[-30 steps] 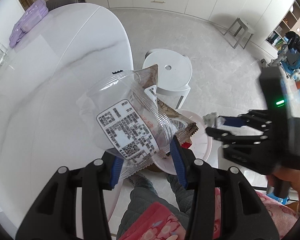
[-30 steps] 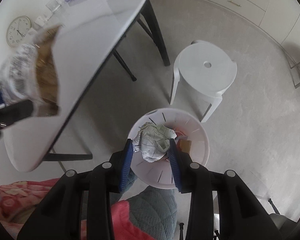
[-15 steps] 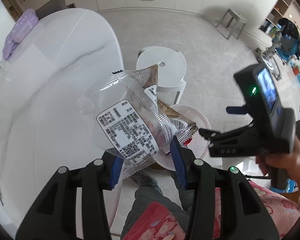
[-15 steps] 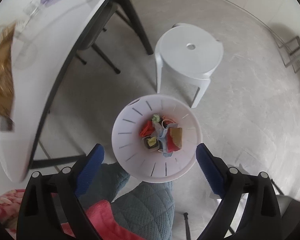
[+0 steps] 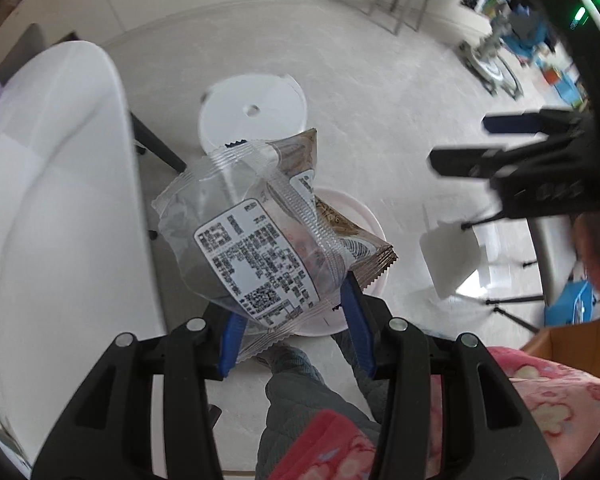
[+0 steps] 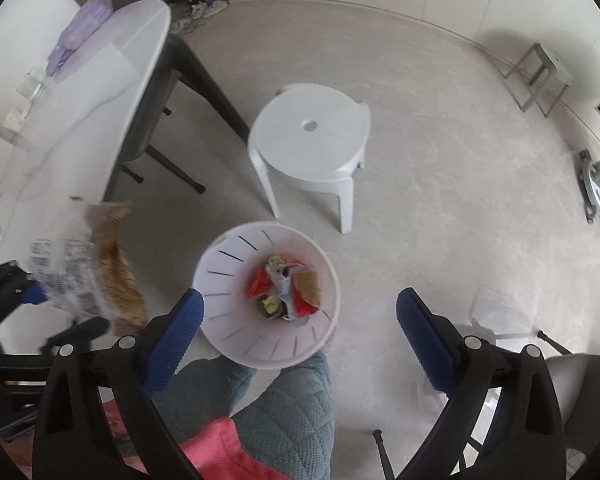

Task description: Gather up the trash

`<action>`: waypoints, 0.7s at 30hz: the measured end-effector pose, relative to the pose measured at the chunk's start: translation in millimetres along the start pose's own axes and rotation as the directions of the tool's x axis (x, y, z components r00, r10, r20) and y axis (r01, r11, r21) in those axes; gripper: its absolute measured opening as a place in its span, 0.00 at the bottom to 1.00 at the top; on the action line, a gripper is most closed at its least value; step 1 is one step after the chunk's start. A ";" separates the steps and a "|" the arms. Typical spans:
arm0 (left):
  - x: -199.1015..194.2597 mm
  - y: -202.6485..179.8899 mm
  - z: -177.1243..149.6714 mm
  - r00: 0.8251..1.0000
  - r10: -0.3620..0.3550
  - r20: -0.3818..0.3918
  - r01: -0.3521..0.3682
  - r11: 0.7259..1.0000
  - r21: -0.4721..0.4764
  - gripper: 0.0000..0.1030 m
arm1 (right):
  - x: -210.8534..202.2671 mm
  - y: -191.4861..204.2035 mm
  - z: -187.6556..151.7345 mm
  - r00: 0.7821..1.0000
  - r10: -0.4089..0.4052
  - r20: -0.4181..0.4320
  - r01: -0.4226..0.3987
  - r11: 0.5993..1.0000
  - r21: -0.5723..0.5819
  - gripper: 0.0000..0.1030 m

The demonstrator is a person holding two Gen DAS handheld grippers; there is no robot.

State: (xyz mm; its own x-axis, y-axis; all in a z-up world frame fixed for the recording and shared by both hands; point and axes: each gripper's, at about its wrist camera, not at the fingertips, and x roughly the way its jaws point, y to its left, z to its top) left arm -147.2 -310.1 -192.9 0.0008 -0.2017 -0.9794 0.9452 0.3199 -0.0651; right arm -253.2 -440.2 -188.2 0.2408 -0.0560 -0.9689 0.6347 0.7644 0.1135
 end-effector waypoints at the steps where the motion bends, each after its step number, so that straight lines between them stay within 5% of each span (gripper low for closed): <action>1: 7.6 -3.0 0.5 1.000 -0.002 -0.010 0.002 1.000 0.006 0.44 | 1.6 -5.6 -1.3 1.000 -0.002 -0.010 0.002 1.000 0.004 0.94; 4: 43.3 -9.7 2.6 0.998 -0.014 -0.061 0.015 0.999 0.028 0.47 | 8.5 -17.7 -5.1 0.999 -0.008 -0.041 0.009 1.000 0.008 0.94; 9: 107.4 -20.9 1.5 0.985 0.001 -0.172 0.008 0.999 0.050 0.72 | 21.5 -30.2 -5.2 0.996 -0.014 -0.093 0.012 1.000 -0.018 0.94; 12: 131.0 -18.0 1.0 0.975 0.011 -0.222 -0.009 1.000 0.011 0.74 | 27.2 -32.7 -0.2 0.994 -0.011 -0.112 0.006 0.999 -0.045 0.94; 15: 133.3 -13.5 2.1 0.975 0.013 -0.223 -0.023 0.999 -0.042 0.74 | 28.0 -30.8 6.4 0.994 -0.009 -0.112 0.001 0.997 -0.072 0.94; 21: 81.5 1.6 6.0 0.993 0.052 -0.110 -0.068 0.988 -0.141 0.78 | 22.2 -22.4 24.2 0.996 0.031 -0.085 -0.040 0.993 -0.110 0.94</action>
State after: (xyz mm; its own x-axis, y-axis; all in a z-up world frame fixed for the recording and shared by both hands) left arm -143.7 -331.6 -271.7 0.0142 -0.0814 -0.9966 0.8877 0.4597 -0.0250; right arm -244.3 -474.1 -206.9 0.1966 0.0224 -0.9802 0.5397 0.8322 0.1273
